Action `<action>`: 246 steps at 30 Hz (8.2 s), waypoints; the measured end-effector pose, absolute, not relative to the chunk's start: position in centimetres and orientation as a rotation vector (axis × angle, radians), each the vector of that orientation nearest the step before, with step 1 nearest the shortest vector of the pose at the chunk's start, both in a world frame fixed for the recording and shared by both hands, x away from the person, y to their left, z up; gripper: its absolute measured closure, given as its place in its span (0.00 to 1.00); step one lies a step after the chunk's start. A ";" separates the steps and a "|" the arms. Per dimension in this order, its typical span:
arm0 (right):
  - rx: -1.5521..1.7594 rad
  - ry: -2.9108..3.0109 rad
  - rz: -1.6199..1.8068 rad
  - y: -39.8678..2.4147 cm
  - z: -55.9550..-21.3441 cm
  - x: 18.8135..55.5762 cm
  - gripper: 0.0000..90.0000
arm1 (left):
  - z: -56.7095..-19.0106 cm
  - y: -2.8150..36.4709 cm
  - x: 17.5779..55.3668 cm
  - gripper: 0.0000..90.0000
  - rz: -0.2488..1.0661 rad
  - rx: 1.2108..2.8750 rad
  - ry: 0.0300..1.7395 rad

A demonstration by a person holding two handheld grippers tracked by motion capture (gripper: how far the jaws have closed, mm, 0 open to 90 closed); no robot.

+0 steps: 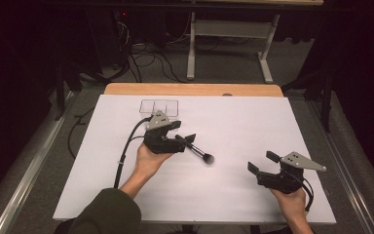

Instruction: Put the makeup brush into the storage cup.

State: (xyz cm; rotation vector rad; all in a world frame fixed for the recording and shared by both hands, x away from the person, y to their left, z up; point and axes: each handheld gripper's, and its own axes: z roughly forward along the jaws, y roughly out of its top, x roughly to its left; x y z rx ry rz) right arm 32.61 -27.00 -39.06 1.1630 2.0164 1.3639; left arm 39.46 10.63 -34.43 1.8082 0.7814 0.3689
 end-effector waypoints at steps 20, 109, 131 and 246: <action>1.172 2.023 1.351 -26.9 -39.2 32.6 0.19 | -34.3 9.2 41.1 0.30 0.370 1.816 0.795; 1.182 2.033 1.369 -27.2 -39.2 32.7 0.19 | -32.5 7.3 43.9 0.30 0.308 2.217 0.816; 1.167 2.042 1.358 -26.9 -39.2 32.7 0.19 | -32.7 6.5 44.7 0.28 0.262 2.344 0.795; 1.147 2.077 1.360 -26.9 -39.4 32.7 0.20 | -39.2 3.1 47.1 0.29 0.163 2.772 0.500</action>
